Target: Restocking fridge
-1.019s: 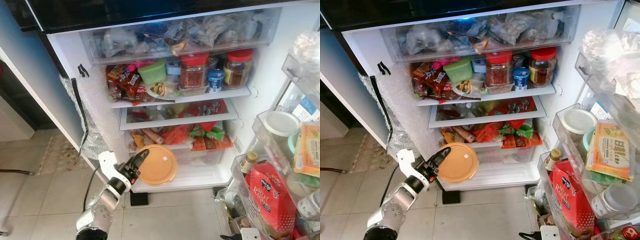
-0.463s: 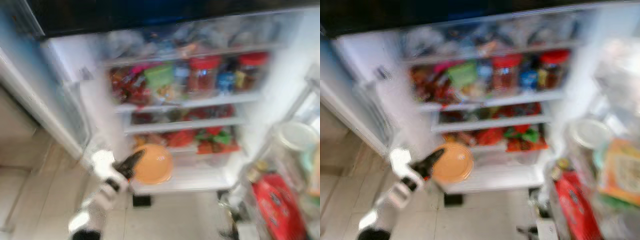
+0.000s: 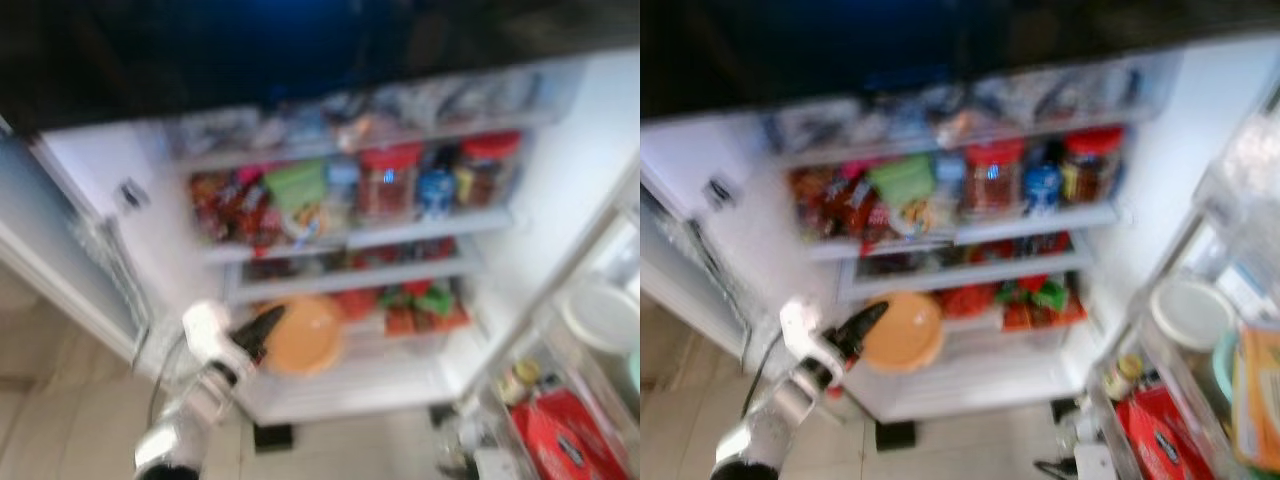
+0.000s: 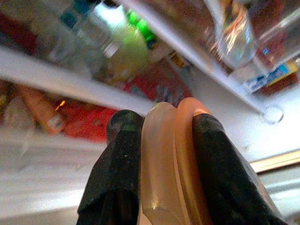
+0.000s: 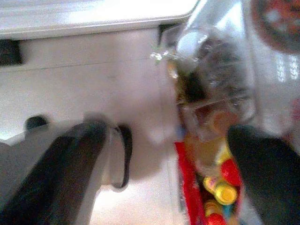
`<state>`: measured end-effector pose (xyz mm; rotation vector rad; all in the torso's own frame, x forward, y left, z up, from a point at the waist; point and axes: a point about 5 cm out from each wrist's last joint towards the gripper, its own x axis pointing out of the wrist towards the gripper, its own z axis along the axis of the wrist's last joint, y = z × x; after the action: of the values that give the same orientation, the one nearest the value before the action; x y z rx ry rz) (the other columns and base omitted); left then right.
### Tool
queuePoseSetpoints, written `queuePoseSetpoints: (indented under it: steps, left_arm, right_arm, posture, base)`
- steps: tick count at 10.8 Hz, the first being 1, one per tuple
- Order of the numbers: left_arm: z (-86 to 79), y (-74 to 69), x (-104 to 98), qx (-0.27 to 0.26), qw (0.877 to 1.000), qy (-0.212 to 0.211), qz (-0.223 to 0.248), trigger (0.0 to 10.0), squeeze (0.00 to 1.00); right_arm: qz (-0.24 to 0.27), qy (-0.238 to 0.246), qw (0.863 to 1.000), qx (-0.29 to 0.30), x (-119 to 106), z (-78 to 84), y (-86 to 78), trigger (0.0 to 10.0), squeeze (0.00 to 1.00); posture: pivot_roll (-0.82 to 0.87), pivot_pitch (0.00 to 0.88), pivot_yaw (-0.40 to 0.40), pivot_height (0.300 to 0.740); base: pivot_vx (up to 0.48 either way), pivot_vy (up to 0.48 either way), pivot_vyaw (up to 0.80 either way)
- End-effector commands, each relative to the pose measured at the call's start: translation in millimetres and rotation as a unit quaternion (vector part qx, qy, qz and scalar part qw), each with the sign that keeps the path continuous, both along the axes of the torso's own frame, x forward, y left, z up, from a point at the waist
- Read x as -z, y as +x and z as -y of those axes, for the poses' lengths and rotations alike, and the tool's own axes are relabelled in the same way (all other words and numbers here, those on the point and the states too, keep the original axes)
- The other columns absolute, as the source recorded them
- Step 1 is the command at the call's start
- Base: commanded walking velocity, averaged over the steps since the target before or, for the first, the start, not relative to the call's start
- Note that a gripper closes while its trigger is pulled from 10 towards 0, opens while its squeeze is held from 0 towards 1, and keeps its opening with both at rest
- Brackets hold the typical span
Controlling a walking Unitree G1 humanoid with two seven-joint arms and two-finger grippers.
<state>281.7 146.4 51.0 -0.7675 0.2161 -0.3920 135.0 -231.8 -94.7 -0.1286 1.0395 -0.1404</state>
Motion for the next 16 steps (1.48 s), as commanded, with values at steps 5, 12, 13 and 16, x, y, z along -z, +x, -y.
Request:
queuePoseSetpoints:
  steps: [5, 12, 13, 16]
  left_arm:
    - [2.4, 4.8, 2.4, 0.003, 1.000, -0.011, -0.006, 10.0, 0.00]
    - [10.0, 14.6, -1.0, 0.016, 1.000, -0.013, 0.005, 10.0, 0.00]
    - [11.4, 15.4, -1.8, 0.018, 1.000, -0.012, 0.008, 10.0, 0.00]
    - [11.8, 16.0, -1.7, 0.019, 1.000, -0.013, 0.006, 10.0, 0.00]
  right_arm:
    - [-0.004, 0.004, 1.000, 0.005, 1.3, 0.3, -4.3, 10.0, 0.00]
    - [-0.018, 0.003, 1.000, 0.009, 2.5, 1.1, -6.7, 10.0, 0.00]
    - [-0.016, 0.004, 1.000, 0.007, 2.5, 0.8, -6.5, 10.0, 0.00]
    - [-0.013, 0.004, 1.000, 0.007, 2.3, 0.4, -6.3, 10.0, 0.00]
  posture:
    - [-0.12, 0.046, 0.096, 0.740]
    - [-0.12, 0.049, 0.093, 0.690]
    - [-0.12, 0.048, 0.093, 0.670]
    - [-0.12, 0.049, 0.095, 0.670]
  base:
    - [0.050, 0.000, 0.00]
    - [0.000, 0.000, 0.00]
    - [0.000, 0.000, 0.00]
    - [0.000, 0.000, 0.00]
